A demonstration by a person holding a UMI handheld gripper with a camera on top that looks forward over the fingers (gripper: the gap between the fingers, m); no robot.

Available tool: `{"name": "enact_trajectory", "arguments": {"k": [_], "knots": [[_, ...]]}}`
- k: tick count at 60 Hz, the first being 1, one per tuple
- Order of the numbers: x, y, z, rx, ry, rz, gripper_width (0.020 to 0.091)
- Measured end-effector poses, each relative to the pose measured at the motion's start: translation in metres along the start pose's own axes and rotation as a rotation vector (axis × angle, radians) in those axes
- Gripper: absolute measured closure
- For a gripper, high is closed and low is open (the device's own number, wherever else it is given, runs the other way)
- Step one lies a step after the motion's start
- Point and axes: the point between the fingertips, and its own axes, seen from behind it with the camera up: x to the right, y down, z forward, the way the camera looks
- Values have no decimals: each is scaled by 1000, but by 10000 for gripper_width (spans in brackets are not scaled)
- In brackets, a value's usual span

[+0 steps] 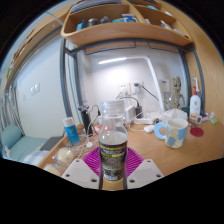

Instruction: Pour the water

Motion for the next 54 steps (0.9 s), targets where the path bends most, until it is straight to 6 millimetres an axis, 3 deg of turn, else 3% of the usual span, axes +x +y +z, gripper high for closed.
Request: {"name": "enact_trajectory", "arguments": {"k": [16,22,37,54], "knots": [[71,-55,19,25,26,585,836],[84,-66,33,-11,-5,809,838],[100,-97,52,-84,-101,1484,816],[115,-98,57,-226,-61,1852,814]]}}
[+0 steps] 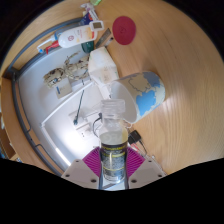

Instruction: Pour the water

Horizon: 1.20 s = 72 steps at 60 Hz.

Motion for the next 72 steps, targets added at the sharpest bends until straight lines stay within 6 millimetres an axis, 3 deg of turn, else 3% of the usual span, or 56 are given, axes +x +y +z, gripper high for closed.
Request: {"name": "enact_trajectory", "arguments": {"k": [13,18,24,32,39,47,50,58,65,72], "knots": [[-2,13,-3,-68,47,23,812],[0,13,-5,-70,74,-43,814],[-15,17,-14,-60,58,-283,798],[-39,10,-34,-65,74,-802,798],[-68,-30,-51,37,102,-1251,791],[-115,-102,-77,297,137,-1615,766],[-122,-123,-84,362,164,-1700,765],[-123,-177,-83,421,193,-1762,766],[-107,-217,-67,443,228,-1837,764],[-89,-242,-55,426,287,-1867,765]]}}
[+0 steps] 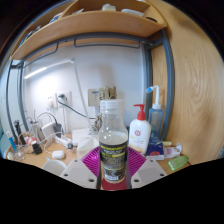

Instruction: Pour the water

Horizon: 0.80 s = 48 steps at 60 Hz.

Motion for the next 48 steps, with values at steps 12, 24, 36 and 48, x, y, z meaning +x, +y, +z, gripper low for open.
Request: {"name": "enact_trajectory", "arguments": {"k": [12,24,36,48], "knots": [[5,32,14,8,1,-27,742],[1,48,8,25,-28,-9,699],[1,59,9,-44,-27,20,622],[-3,86,-26,-170,-54,-3,461]]}}
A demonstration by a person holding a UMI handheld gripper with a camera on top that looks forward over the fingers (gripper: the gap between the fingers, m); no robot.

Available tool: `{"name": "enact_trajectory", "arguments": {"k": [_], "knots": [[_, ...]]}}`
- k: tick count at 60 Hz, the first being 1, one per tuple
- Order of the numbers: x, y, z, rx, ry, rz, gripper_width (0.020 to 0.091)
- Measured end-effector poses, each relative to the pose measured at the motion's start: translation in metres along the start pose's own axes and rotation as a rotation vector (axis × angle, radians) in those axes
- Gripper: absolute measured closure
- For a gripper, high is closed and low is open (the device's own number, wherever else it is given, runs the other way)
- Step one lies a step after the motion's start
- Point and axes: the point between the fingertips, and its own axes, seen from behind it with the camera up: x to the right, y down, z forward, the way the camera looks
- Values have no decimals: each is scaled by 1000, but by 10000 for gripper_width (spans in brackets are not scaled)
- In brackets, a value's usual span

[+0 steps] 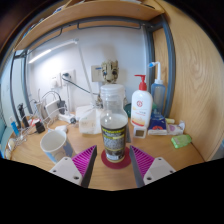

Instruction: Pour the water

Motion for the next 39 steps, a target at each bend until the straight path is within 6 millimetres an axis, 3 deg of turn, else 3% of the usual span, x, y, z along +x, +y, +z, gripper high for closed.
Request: {"name": "enact_trajectory", "arguments": {"k": [11,22,28,39], "knots": [[4,33,-70,-185,-32,-28,463],[10,37,-134,-281,-58,-97,458],[15,26,-149,-276,-31,-81,460],[13,-2,-153,-224,-36,-69,457]]}}
